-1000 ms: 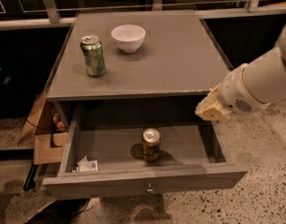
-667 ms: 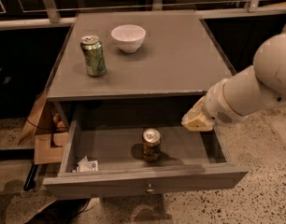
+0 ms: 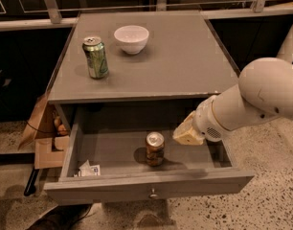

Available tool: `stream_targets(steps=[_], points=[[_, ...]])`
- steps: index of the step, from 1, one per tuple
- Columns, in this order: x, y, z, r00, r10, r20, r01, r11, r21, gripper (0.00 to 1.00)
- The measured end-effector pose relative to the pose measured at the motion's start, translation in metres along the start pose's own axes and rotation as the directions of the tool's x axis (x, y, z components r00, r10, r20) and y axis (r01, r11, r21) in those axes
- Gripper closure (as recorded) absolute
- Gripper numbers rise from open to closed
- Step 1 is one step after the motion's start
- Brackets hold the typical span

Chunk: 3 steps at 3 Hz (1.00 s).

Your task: Pick orange can from top drawer and place on counter

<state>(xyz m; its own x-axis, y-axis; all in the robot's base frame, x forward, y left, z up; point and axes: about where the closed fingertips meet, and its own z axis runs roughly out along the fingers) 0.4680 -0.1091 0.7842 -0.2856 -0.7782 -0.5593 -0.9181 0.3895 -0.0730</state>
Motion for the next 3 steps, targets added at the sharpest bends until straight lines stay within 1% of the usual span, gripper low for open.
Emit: stream_targets(steps=[1, 2, 3], points=[[0.007, 0.000, 0.009, 1.000, -0.013, 0.003, 0.013, 0.9996, 0.024, 1.00], [0.012, -0.001, 0.022, 0.999, -0.041, 0.008, 0.041, 0.9977, 0.054, 0.83], [0.016, -0.004, 0.035, 0.998, -0.055, 0.018, 0.054, 0.9958, 0.075, 0.60]])
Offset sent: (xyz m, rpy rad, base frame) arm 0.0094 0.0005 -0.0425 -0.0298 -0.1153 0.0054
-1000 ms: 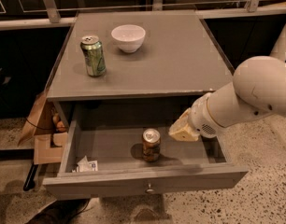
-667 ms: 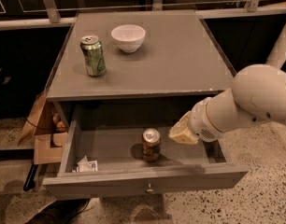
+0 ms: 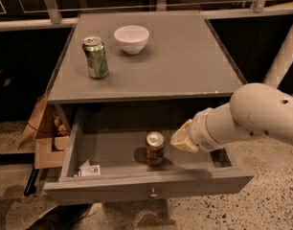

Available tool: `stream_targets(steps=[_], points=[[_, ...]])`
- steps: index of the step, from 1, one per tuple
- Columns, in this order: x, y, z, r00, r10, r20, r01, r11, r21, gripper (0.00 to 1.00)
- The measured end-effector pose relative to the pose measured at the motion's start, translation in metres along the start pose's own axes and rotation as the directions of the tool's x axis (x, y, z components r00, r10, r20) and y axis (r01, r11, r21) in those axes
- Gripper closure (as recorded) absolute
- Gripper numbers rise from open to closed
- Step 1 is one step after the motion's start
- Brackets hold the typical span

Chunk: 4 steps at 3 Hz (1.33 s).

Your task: Pick orange can from top drawer and place on counter

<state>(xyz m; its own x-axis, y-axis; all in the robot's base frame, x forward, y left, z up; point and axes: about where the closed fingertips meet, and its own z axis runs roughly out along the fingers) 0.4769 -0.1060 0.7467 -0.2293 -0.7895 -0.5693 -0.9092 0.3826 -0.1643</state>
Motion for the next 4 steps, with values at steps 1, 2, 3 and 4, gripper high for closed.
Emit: stream_targets(steps=[1, 2, 3, 4], points=[[0.005, -0.002, 0.007, 1.000, -0.003, 0.004, 0.003, 0.9999, 0.013, 0.36], [0.009, -0.003, 0.012, 1.000, 0.002, 0.005, -0.002, 0.9999, 0.014, 0.20], [0.013, -0.004, 0.023, 1.000, 0.010, 0.015, -0.010, 0.9999, 0.005, 0.18], [0.014, -0.005, 0.042, 0.999, 0.021, 0.034, -0.020, 0.9997, -0.017, 0.18]])
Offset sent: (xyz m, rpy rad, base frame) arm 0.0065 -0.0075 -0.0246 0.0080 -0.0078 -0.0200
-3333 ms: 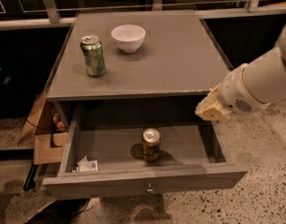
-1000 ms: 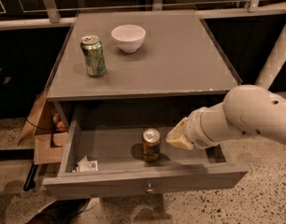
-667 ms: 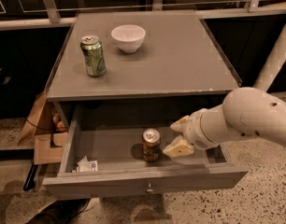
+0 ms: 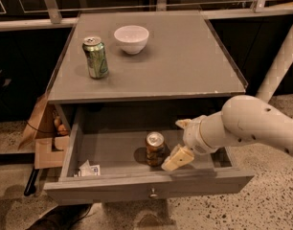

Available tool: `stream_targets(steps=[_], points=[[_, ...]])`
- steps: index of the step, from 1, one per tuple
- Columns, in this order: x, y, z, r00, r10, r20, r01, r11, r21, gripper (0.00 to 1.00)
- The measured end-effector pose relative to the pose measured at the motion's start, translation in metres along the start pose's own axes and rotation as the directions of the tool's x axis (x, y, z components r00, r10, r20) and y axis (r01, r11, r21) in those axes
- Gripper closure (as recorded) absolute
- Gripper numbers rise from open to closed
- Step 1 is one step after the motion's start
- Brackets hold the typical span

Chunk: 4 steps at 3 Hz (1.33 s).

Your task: Pick orange can from top drawer and place on counter

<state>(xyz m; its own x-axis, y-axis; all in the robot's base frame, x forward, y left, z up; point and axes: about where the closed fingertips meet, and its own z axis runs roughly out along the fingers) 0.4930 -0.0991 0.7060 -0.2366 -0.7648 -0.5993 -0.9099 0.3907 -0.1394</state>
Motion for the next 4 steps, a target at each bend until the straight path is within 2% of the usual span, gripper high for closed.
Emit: stream_targets(steps=[2, 3, 4], points=[[-0.001, -0.007, 0.042, 0.999, 0.036, 0.035, -0.034, 0.9983, -0.047, 0.35], [-0.005, -0.007, 0.060, 0.997, 0.048, 0.055, -0.044, 0.9964, -0.073, 0.29], [-0.016, -0.002, 0.079, 0.994, 0.053, 0.094, -0.042, 0.9921, -0.119, 0.31]])
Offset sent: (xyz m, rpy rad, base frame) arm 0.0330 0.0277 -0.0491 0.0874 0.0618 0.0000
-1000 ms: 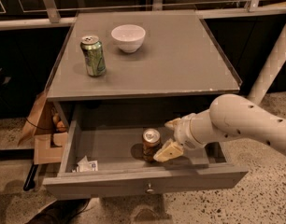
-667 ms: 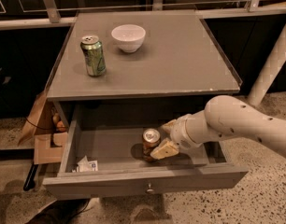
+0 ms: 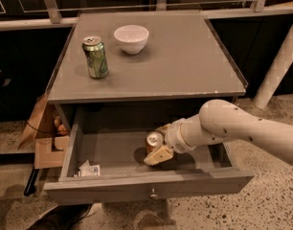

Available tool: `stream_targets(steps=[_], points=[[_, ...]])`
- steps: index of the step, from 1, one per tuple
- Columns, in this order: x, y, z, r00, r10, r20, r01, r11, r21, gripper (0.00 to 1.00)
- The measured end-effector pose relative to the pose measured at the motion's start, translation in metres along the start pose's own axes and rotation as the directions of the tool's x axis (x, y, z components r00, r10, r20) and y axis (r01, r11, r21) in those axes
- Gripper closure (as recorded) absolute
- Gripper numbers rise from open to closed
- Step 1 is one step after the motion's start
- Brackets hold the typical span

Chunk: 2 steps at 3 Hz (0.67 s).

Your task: Pick orange can from top drawer and place on counter

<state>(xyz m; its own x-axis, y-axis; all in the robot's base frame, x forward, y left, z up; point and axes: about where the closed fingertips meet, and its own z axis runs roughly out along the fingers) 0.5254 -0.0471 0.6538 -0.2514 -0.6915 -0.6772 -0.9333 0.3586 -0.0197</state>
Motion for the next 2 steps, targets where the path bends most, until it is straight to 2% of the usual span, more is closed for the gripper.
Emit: stream_targets(steps=[2], points=[[0.0000, 0.0000, 0.0000, 1.000, 0.000, 0.000, 0.000, 1.0000, 0.000, 0.77]])
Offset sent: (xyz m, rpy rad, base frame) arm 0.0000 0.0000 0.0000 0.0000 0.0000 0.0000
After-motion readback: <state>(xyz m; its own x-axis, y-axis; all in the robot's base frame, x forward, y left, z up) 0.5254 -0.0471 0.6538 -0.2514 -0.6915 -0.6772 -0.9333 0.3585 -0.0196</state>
